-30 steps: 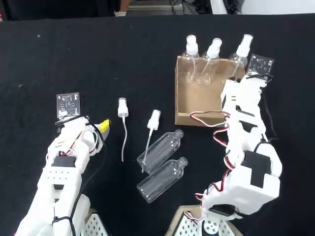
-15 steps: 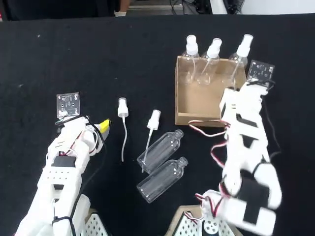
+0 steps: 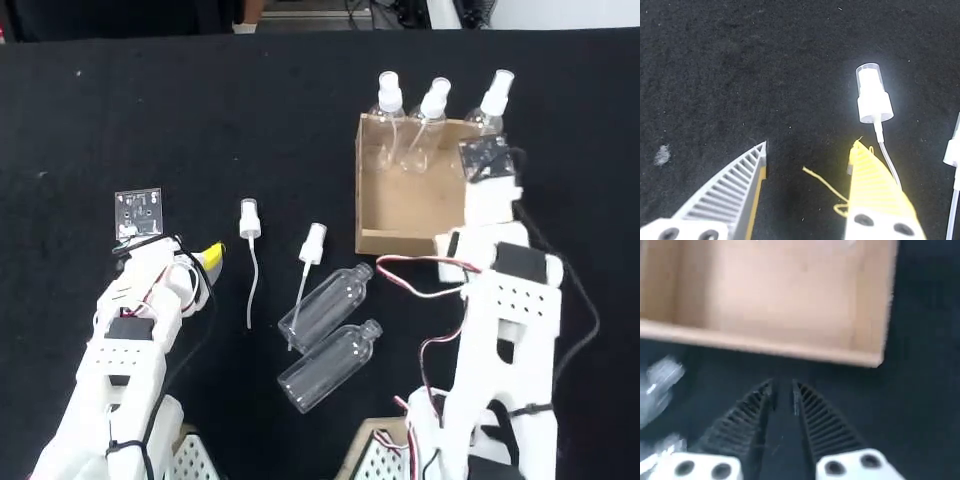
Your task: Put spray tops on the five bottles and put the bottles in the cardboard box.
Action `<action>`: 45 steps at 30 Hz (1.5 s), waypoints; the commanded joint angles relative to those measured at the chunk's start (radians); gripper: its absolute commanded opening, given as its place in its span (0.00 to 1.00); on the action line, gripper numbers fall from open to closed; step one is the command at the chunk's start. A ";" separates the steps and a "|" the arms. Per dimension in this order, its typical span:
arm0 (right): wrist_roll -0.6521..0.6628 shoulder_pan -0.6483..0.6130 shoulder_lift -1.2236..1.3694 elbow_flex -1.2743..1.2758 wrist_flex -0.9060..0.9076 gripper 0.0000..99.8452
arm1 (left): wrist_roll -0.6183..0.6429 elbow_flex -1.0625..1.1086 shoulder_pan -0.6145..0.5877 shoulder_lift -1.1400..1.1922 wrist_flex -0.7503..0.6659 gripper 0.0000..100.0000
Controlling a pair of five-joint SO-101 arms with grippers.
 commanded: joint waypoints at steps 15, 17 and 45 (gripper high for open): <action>0.135 -0.275 0.163 -0.429 0.624 0.14 | -0.103 -0.090 0.064 -0.014 0.167 0.26; 0.155 -0.224 0.193 -0.443 0.623 0.15 | -0.144 -0.166 0.119 -0.006 0.299 0.26; -0.842 -0.657 0.203 -0.111 0.112 0.28 | -0.147 -0.088 -0.064 -0.015 0.110 0.26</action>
